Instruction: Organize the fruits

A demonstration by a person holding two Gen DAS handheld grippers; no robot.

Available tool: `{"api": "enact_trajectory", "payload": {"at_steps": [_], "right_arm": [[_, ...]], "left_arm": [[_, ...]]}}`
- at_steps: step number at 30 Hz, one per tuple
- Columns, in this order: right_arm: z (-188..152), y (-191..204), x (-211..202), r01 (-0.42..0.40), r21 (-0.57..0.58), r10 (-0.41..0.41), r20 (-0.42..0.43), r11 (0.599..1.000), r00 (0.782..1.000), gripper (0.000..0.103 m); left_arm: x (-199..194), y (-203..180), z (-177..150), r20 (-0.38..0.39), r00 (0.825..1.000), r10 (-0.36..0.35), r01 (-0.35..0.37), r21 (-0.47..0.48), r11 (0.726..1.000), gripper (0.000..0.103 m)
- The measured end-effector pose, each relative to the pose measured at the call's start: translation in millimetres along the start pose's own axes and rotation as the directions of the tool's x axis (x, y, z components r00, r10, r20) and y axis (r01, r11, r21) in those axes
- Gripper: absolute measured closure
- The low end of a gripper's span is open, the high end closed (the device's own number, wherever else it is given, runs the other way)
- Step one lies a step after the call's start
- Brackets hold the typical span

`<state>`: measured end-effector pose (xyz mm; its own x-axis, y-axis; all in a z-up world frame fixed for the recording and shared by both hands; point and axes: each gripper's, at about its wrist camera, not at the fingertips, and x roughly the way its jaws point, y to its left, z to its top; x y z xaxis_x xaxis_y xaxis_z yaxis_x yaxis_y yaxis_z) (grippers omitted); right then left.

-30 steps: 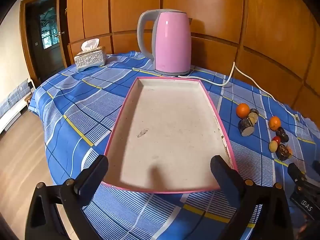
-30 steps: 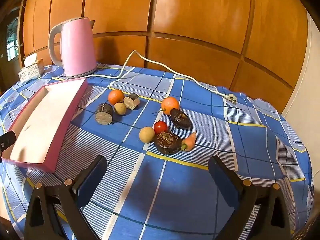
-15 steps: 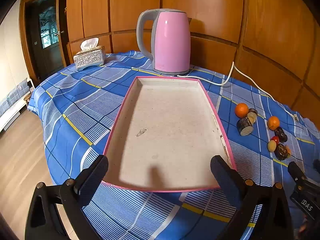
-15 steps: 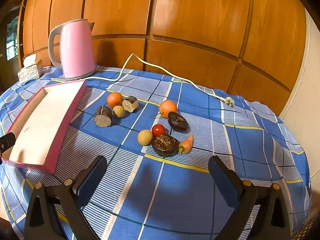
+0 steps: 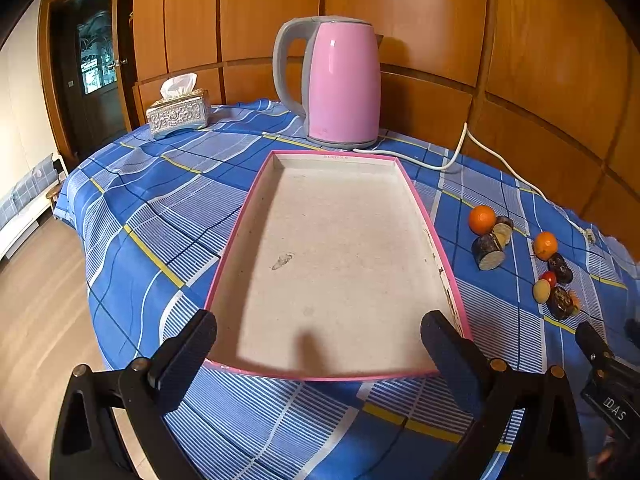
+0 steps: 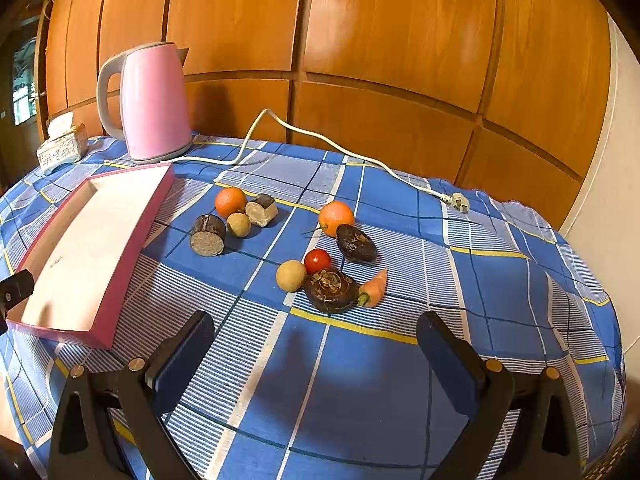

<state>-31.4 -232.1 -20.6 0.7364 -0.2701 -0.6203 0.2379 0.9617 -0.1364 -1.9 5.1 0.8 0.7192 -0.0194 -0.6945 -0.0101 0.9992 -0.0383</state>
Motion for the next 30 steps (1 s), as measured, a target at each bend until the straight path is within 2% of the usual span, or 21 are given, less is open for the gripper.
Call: {"api": "enact_trajectory", "payload": {"at_steps": [30], "right_arm": [[0.0, -1.2, -2.6, -0.003, 0.006, 0.003, 0.005, 1.000, 1.000, 0.000]], "left_arm": [[-1.0, 1.1, -1.6, -0.005, 1.000, -0.007, 0.007, -0.005, 1.000, 0.000]]}}
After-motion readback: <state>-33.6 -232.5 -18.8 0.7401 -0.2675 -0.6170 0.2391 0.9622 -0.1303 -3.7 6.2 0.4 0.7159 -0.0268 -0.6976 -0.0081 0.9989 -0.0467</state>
